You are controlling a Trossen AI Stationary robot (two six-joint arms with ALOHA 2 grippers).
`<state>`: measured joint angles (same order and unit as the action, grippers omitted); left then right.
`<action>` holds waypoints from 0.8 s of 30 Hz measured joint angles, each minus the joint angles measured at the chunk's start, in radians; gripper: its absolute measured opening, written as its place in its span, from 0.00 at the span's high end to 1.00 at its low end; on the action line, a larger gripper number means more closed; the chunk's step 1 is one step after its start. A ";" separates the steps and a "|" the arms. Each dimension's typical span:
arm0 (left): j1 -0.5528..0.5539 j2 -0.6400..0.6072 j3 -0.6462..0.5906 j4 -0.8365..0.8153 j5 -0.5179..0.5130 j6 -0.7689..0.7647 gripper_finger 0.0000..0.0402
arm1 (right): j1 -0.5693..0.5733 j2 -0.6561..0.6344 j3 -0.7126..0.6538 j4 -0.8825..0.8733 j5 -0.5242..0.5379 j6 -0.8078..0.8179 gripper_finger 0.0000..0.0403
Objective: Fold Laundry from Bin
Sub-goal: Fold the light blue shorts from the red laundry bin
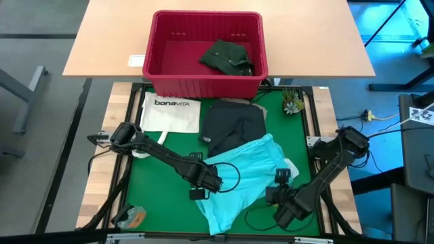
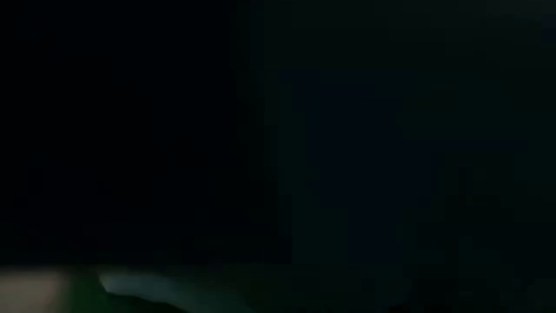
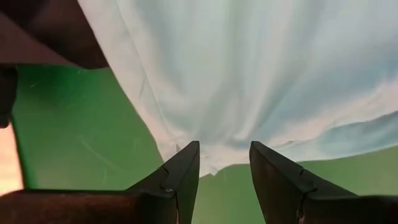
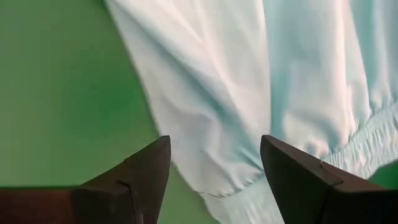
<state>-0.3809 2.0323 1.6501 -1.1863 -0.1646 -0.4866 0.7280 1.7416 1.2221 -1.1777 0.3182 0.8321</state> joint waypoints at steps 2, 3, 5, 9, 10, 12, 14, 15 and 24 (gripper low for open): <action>-0.001 0.000 0.019 -0.021 0.000 0.000 0.66 | 0.016 0.000 0.036 0.023 0.028 -0.002 0.38; -0.001 0.000 0.027 -0.033 0.001 0.000 0.66 | 0.024 0.000 0.048 0.049 0.045 -0.003 0.38; 0.000 -0.001 0.038 -0.061 0.001 0.001 0.66 | 0.040 0.000 0.064 0.106 0.085 -0.004 0.38; -0.003 -0.002 0.041 -0.098 0.004 0.003 0.66 | 0.066 0.000 0.064 0.315 0.147 -0.062 0.38; -0.006 -0.002 0.041 -0.098 0.006 0.002 0.66 | 0.067 0.000 0.059 0.378 0.152 -0.086 0.38; -0.015 -0.002 0.041 -0.081 0.006 0.002 0.67 | 0.065 0.007 0.052 0.491 0.152 -0.133 0.38; -0.030 -0.002 0.041 -0.040 0.006 0.004 0.67 | 0.064 0.017 0.051 0.579 0.160 -0.173 0.38; -0.037 -0.002 0.041 -0.026 0.006 0.012 0.67 | 0.063 0.025 0.052 0.616 0.162 -0.195 0.38; -0.017 -0.003 0.028 0.014 0.027 0.025 0.68 | 0.048 0.142 0.051 0.971 0.207 -0.421 0.38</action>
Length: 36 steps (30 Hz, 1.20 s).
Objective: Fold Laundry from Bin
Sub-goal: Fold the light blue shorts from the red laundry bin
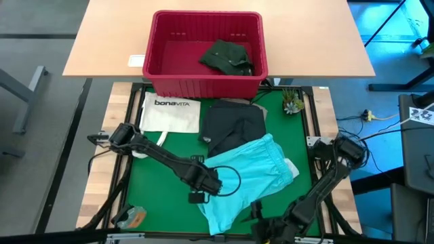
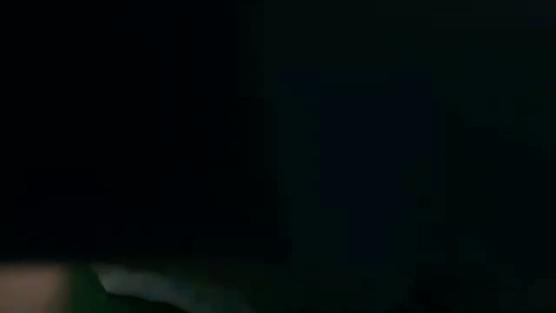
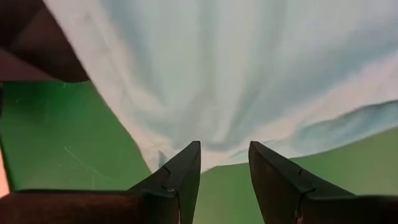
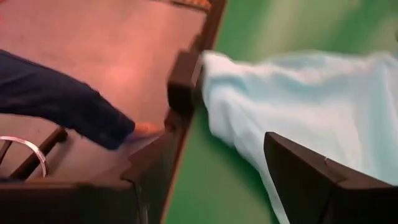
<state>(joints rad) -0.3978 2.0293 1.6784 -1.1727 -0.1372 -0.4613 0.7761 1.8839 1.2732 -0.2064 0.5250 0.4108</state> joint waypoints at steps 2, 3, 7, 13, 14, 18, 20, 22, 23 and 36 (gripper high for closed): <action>0.022 0.000 -0.007 0.005 0.002 -0.001 0.68 | 0.001 0.026 0.000 0.074 -0.002 -0.065 0.38; 0.036 -0.001 -0.015 0.011 0.002 -0.007 0.68 | 0.002 0.037 0.000 0.102 -0.003 -0.094 0.38; 0.100 -0.001 -0.056 0.010 0.046 -0.035 0.68 | 0.002 0.066 0.000 0.174 0.005 -0.178 0.38; 0.181 -0.001 -0.153 0.028 0.130 -0.043 0.68 | 0.000 0.101 0.000 0.215 0.036 -0.251 0.38; 0.191 -0.001 -0.169 0.035 0.138 -0.043 0.68 | 0.000 0.106 0.000 0.214 0.042 -0.262 0.38; 0.217 -0.001 -0.205 0.099 0.183 -0.030 0.68 | -0.005 0.134 0.000 0.214 0.070 -0.307 0.38; 0.227 -0.001 -0.215 0.148 0.210 -0.027 0.68 | -0.011 0.151 0.000 0.213 0.077 -0.330 0.38; 0.233 -0.001 -0.219 0.158 0.210 -0.024 0.68 | -0.023 0.170 0.000 0.216 0.077 -0.340 0.38; 0.237 -0.001 -0.219 0.159 0.210 -0.020 0.68 | -0.031 0.179 0.000 0.216 0.077 -0.341 0.38; 0.247 -0.001 -0.219 0.169 0.149 0.027 0.68 | -0.114 0.221 0.000 0.275 -0.053 -0.341 0.38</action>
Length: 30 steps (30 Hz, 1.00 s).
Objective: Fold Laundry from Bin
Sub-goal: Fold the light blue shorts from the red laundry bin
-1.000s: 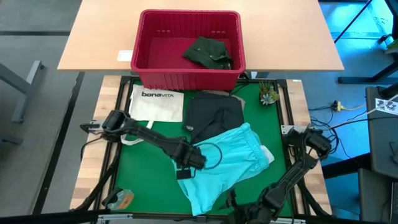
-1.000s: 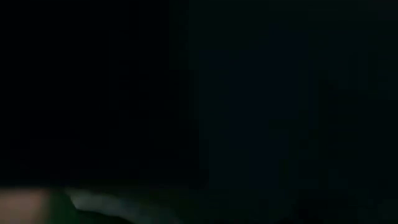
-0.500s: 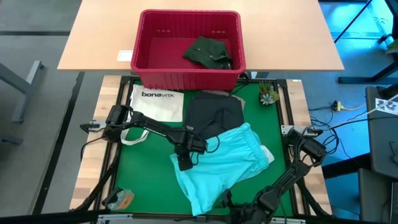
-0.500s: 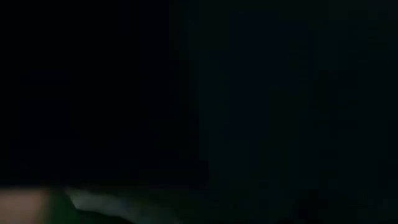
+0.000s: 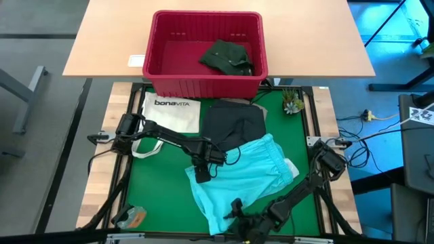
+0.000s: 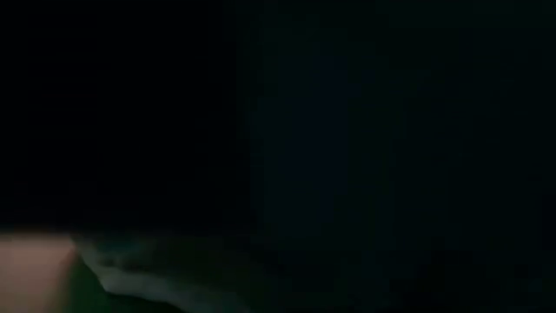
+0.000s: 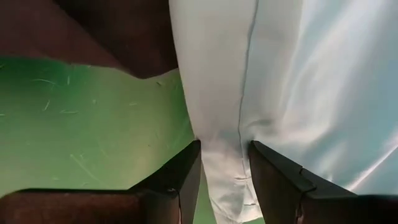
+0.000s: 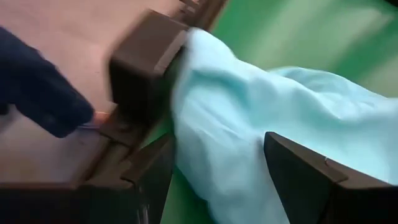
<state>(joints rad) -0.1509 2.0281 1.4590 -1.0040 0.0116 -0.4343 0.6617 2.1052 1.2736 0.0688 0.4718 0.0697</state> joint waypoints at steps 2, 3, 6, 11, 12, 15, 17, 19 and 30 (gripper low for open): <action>0.000 0.000 0.000 0.007 0.000 0.000 0.68 | 0.000 0.000 0.000 0.004 -0.009 -0.014 0.38; 0.000 0.000 -0.002 0.019 0.000 0.000 0.68 | 0.000 0.000 0.000 0.004 -0.007 -0.021 0.38; 0.000 0.000 -0.042 0.106 0.023 -0.021 0.68 | -0.001 0.008 0.000 0.012 0.034 -0.023 0.38; 0.000 -0.005 -0.101 0.178 0.050 -0.032 0.68 | -0.004 0.016 0.000 0.012 0.103 -0.023 0.38; 0.000 -0.006 -0.109 0.183 0.051 -0.032 0.68 | -0.004 0.016 0.000 0.010 0.104 -0.023 0.38; 0.000 -0.007 -0.122 0.194 0.054 -0.032 0.68 | -0.010 0.023 0.001 0.009 0.098 -0.023 0.38; 0.000 -0.007 -0.123 0.199 0.056 -0.032 0.68 | -0.015 0.033 0.000 0.016 0.076 -0.024 0.38; 0.000 -0.007 -0.124 0.207 0.056 -0.034 0.68 | -0.023 0.045 0.000 0.018 0.077 -0.019 0.38; 0.000 -0.003 -0.126 0.218 0.059 -0.031 0.71 | -0.047 0.074 0.003 0.047 0.097 0.003 0.47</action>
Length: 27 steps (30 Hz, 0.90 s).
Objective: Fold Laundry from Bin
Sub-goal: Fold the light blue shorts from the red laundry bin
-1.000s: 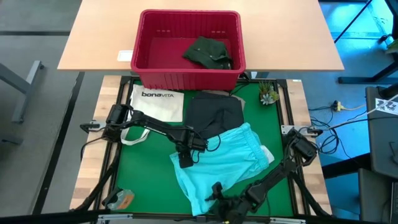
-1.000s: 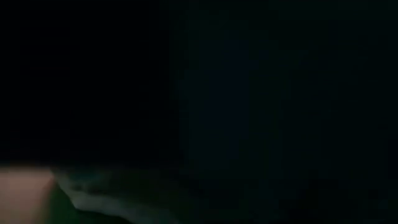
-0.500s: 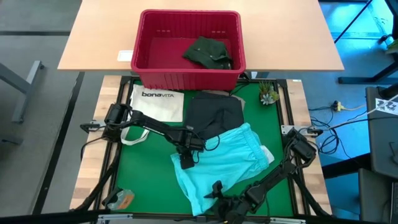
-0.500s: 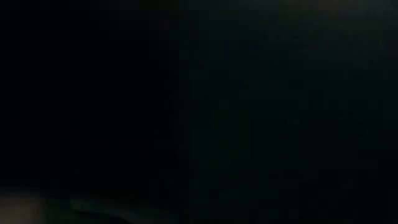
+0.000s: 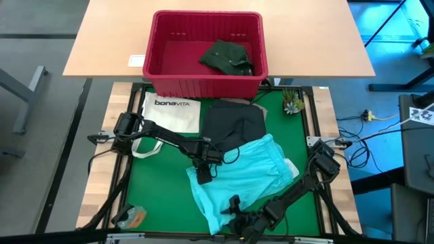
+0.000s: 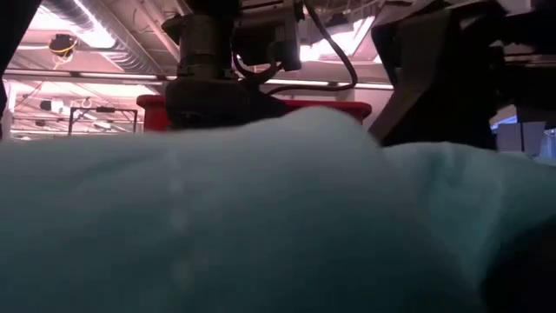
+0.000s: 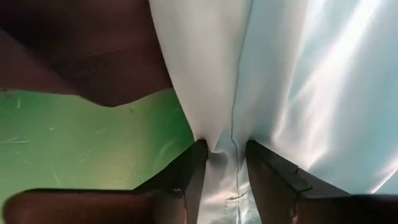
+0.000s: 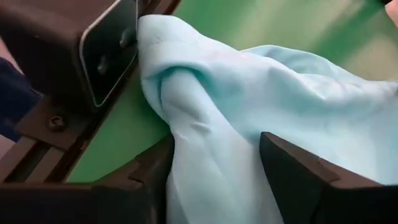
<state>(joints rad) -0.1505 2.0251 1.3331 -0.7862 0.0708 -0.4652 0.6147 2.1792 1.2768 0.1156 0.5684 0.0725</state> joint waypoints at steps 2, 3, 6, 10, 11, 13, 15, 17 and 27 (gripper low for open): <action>0.000 0.000 0.000 0.004 0.003 0.000 0.75 | -0.002 0.000 0.001 -0.006 0.008 -0.001 0.55; 0.000 0.001 0.001 0.006 0.005 -0.005 0.78 | -0.003 0.000 0.001 -0.006 0.010 0.002 0.60; -0.008 0.002 0.011 0.005 0.011 -0.027 0.87 | -0.002 0.001 0.000 -0.008 0.038 0.006 0.78; -0.023 0.006 0.040 -0.041 0.010 -0.026 0.98 | 0.008 0.001 0.000 -0.011 0.032 0.036 0.97; -0.027 0.008 0.050 -0.066 0.010 -0.026 0.98 | 0.012 0.001 0.000 -0.011 0.033 0.053 0.96; -0.037 0.011 0.071 -0.114 0.010 -0.026 0.98 | 0.022 0.001 0.000 -0.011 0.031 0.088 0.93; -0.046 0.012 0.098 -0.165 0.011 -0.024 0.99 | 0.036 -0.001 0.000 -0.012 0.032 0.110 0.93; -0.055 0.011 0.131 -0.208 0.012 -0.023 0.99 | 0.049 -0.006 0.000 -0.013 0.036 0.111 0.95; -0.064 0.008 0.290 -0.325 0.022 -0.021 1.00 | 0.102 -0.149 0.001 -0.128 0.150 0.164 0.96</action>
<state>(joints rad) -0.2145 2.0335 1.6226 -1.1109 0.0924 -0.4864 0.7166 2.0303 1.2774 -0.0129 0.7187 0.2368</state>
